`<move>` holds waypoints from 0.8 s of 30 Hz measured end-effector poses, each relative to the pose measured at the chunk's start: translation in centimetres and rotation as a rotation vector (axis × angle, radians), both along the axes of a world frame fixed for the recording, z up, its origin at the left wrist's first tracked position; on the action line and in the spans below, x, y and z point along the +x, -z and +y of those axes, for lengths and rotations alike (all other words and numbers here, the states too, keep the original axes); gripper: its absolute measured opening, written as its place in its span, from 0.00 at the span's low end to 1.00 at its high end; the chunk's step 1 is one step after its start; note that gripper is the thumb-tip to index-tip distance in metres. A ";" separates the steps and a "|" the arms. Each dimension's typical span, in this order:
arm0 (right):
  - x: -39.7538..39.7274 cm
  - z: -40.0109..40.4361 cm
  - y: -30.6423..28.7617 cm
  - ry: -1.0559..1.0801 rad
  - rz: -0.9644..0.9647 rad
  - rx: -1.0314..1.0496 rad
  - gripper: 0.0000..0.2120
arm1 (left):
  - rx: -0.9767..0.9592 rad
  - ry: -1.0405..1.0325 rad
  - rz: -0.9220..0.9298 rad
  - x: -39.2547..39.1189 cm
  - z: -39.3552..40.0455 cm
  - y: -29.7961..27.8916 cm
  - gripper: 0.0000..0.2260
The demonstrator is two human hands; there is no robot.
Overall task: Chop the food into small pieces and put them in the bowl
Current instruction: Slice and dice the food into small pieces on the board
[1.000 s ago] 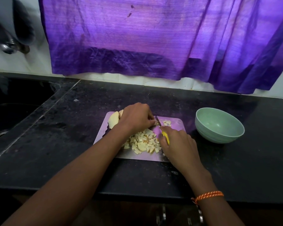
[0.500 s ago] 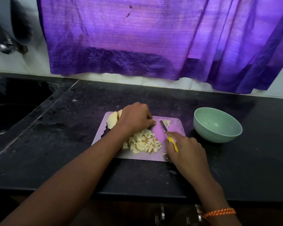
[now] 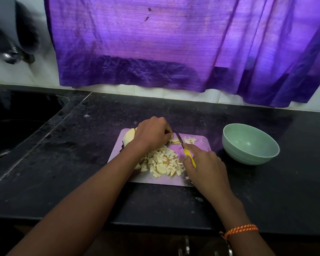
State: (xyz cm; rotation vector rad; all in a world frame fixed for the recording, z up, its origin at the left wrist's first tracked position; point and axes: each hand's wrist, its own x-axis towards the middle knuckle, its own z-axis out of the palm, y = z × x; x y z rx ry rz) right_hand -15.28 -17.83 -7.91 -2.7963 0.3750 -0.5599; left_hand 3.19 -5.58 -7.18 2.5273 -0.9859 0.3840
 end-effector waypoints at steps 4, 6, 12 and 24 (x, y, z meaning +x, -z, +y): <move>-0.1 0.2 -0.1 0.004 0.003 -0.025 0.21 | 0.009 -0.004 0.008 0.2 0.0 0.2 0.07; 0.0 0.2 -0.3 -0.003 0.041 -0.041 0.20 | 0.013 -0.001 0.013 0.3 0.0 0.3 0.07; 0.2 0.3 -0.6 -0.003 0.074 -0.029 0.20 | 0.049 0.000 0.000 0.2 -0.3 0.2 0.12; -2.6 0.1 -0.1 0.039 0.036 -0.006 0.20 | 0.041 0.010 0.004 -0.6 -0.5 -0.1 0.11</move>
